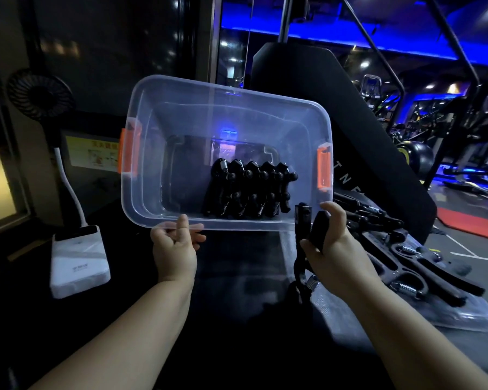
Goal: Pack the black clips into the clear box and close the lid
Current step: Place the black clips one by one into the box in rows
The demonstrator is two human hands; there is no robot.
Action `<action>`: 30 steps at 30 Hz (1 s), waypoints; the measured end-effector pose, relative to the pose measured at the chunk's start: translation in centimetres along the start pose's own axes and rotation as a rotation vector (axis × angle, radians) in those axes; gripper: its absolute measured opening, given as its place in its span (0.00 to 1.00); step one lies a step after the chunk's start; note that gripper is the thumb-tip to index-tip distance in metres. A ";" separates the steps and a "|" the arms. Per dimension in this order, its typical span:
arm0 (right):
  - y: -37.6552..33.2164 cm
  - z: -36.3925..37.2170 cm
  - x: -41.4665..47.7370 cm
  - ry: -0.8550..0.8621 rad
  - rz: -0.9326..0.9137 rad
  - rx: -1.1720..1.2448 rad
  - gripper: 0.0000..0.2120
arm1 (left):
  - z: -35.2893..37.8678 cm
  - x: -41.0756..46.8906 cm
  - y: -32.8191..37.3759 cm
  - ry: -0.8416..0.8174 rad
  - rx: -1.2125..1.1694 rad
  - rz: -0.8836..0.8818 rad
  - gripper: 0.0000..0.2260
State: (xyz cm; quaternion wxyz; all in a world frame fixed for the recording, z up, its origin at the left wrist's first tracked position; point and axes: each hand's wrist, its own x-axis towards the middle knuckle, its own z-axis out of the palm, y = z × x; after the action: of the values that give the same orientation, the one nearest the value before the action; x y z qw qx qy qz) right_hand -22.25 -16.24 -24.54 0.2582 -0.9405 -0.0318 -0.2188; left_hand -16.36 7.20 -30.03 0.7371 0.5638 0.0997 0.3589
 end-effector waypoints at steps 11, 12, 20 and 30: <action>-0.1 -1.2 -0.1 -0.170 0.041 -0.205 0.53 | -0.1 -0.1 0.1 -0.004 -0.008 -0.006 0.14; 0.0 -1.4 0.0 -0.183 0.035 -0.209 0.55 | -0.1 -0.1 0.1 -0.003 -0.008 -0.009 0.14; 0.3 -1.5 0.4 -0.197 0.007 -0.121 0.57 | -0.1 -0.1 0.0 -0.004 -0.021 -0.021 0.09; -3.1 -1.2 2.0 -0.105 -0.081 0.203 0.54 | -0.2 -0.2 0.1 -0.019 -0.040 -0.019 0.07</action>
State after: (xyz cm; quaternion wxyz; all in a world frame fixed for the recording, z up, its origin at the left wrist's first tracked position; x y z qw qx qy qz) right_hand -21.48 -14.26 -21.29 0.3410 -0.9175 -0.1055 -0.1753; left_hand -16.68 7.26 -30.04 0.7524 0.5514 0.0910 0.3487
